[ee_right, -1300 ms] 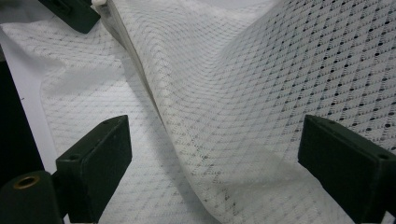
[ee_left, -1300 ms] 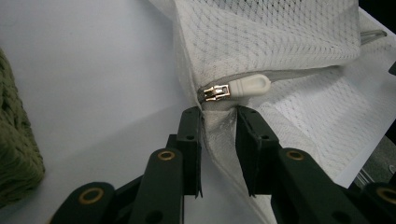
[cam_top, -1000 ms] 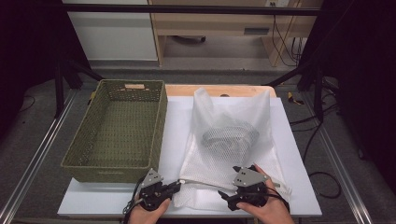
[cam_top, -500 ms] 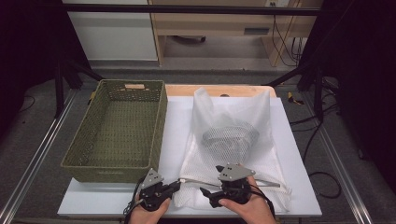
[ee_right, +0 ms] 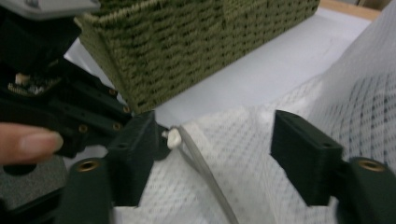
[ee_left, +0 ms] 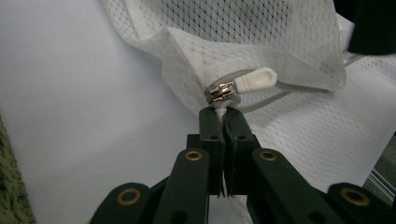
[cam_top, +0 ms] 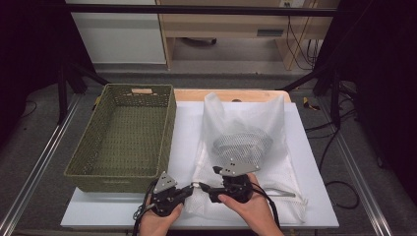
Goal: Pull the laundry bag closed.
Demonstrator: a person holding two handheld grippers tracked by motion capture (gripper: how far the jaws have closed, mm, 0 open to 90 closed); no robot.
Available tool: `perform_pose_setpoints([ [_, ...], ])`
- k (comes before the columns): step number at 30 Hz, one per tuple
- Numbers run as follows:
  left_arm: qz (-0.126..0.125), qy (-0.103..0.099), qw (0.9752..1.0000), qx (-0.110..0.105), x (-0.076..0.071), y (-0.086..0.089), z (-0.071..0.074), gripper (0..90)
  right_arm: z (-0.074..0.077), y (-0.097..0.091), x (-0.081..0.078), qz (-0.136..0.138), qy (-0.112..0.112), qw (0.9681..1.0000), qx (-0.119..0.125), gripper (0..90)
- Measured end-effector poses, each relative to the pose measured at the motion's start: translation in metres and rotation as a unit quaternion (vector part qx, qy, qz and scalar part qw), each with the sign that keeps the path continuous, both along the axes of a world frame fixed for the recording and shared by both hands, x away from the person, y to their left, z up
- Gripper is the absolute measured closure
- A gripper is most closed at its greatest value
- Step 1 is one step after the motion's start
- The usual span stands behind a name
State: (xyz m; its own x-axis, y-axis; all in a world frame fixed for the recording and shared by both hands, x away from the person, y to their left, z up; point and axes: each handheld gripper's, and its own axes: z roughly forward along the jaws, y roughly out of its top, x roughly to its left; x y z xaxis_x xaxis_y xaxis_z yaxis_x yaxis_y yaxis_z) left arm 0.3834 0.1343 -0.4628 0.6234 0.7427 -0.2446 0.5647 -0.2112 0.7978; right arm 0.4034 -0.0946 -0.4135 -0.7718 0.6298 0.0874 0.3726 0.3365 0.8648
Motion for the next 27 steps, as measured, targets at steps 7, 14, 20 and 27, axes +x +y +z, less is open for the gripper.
perform_pose_setpoints([
  [7,0.009,0.003,0.9999,-0.006,-0.003,0.0,-0.006,88.2,-0.004,0.004,-0.001,-0.003,0.016,0.9996,0.023,44.4],
  [14,0.009,-0.007,0.9999,-0.004,-0.006,-0.002,-0.004,88.2,-0.012,0.007,-0.005,0.023,0.042,0.9979,0.045,59.3],
  [20,0.008,-0.008,0.9999,-0.004,-0.006,-0.001,-0.004,88.2,-0.017,0.01,-0.002,0.03,0.058,0.9966,0.05,65.3],
  [27,0.007,-0.009,0.9999,-0.006,-0.007,-0.002,-0.003,88.2,-0.023,0.01,0.001,0.038,0.074,0.9945,0.063,65.6],
])
